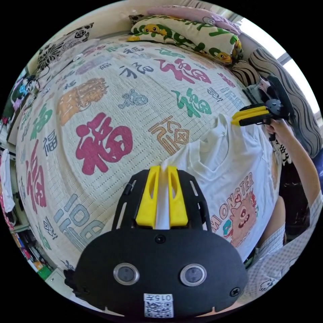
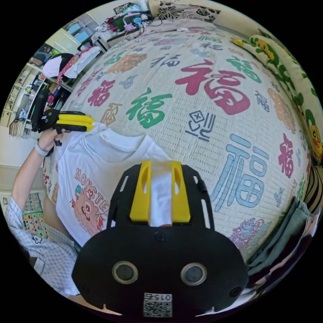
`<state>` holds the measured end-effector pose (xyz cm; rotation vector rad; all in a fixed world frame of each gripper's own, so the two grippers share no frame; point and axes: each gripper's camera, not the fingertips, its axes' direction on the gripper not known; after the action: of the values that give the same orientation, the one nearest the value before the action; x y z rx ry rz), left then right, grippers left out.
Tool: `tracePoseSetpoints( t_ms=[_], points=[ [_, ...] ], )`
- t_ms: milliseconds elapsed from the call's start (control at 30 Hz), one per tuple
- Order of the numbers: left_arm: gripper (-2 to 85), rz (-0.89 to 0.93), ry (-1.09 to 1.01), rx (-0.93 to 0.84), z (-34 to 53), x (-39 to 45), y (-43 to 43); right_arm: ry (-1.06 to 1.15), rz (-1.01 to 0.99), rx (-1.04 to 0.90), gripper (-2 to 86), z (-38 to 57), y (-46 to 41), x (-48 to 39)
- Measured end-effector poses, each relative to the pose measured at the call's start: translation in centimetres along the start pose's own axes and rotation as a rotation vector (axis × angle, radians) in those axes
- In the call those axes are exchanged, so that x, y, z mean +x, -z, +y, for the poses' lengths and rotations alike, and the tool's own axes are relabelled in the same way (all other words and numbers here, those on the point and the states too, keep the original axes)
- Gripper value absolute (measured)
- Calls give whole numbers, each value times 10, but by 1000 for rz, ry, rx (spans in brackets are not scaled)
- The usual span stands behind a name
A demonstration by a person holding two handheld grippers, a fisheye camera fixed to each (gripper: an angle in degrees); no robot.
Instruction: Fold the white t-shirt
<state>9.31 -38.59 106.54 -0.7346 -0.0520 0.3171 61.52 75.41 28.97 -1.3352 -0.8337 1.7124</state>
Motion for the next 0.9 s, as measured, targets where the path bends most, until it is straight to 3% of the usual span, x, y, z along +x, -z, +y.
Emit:
tracePoseSetpoints(
  t_ms=[67,233,400,567,700,900],
  points=[
    [20,-26,1,48,7,-5,10,8,64,-15,4,3,-4,2],
    [20,-49,154,197,34,-36,29,-50,19,82,-3,17,6,25],
    [58,-38,283,202,68,-53,17,-190,19,88,68,40,-7,45],
    [64,-27,313,375,167,-51,76,-275,-170,288,75,116,30,83],
    [66,71,326,302,274,-28,101,-175,-211,350,72,229,54,69],
    [81,244,513,13,459,45,77,-269,-320,159,83,416,4,28]
  ],
)
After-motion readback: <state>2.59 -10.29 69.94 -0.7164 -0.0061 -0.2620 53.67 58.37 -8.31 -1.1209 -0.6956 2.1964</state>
